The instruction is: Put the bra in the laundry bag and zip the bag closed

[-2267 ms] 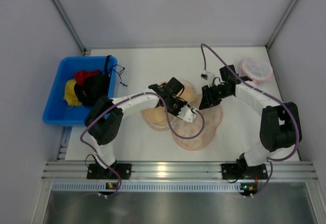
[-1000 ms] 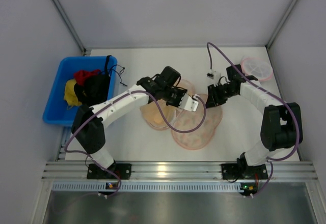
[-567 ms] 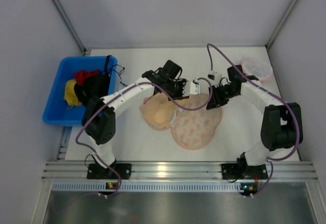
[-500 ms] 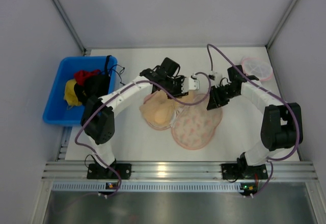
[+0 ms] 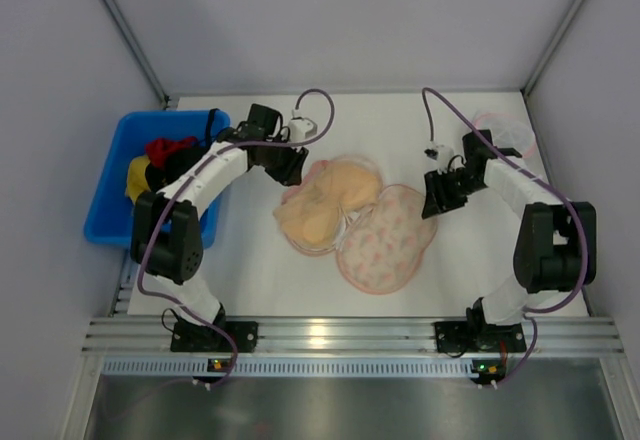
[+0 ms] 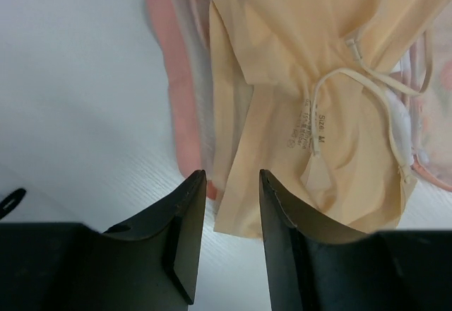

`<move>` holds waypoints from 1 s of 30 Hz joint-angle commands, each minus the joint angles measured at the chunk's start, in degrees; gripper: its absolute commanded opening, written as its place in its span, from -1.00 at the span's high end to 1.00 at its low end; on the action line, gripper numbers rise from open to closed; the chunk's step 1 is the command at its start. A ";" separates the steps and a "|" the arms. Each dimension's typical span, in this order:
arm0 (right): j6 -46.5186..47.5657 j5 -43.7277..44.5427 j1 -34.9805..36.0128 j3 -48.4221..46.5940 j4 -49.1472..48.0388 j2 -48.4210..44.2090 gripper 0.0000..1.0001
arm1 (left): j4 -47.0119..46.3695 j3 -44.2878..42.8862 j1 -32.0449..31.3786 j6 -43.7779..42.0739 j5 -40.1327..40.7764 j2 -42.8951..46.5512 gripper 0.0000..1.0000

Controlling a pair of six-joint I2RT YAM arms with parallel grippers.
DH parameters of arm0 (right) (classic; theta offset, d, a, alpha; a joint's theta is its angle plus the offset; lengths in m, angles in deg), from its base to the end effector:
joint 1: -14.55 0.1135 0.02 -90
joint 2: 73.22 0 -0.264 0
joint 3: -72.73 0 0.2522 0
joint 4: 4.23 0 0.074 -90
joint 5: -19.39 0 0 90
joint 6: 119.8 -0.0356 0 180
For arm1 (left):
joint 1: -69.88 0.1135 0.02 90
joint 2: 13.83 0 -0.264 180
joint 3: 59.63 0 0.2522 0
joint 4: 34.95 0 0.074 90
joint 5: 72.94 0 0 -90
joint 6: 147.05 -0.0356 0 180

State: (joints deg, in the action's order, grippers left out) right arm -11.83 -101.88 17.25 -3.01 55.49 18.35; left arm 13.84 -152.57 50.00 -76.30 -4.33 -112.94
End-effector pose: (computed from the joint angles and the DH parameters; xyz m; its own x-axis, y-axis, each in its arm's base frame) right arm 0.2947 0.0324 0.2075 -0.8678 -0.3049 -0.3924 -0.4598 0.7923 0.4011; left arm 0.3474 -0.1394 0.2593 -0.5576 0.5281 -0.6405 0.7387 0.6677 -0.0926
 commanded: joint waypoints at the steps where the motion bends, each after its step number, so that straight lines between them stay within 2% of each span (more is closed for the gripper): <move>1: 0.22 -0.55 -0.15 -1.48 0.81 1.06 0.19 | -0.92 0.35 -2.44 3.07 -3.23 3.40 0.16; 16: -1.54 -1.34 0.03 -1.13 0.10 2.56 0.20 | -0.75 -11.96 -8.07 5.18 0.38 -12.68 0.05; 21: -1.45 -1.43 0.03 -1.31 0.01 2.82 0.20 | -0.84 -12.05 -9.21 4.22 1.17 -14.18 0.10; 30: -1.63 -2.04 0.29 -1.39 -0.34 3.35 0.20 | -0.75 -11.17 -10.09 4.13 7.67 -16.02 0.10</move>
State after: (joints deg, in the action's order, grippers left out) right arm -13.40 -102.23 17.32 -3.01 55.58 21.38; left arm 14.34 -162.28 39.97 -72.14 0.61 -128.77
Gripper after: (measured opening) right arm 0.402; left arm 0.448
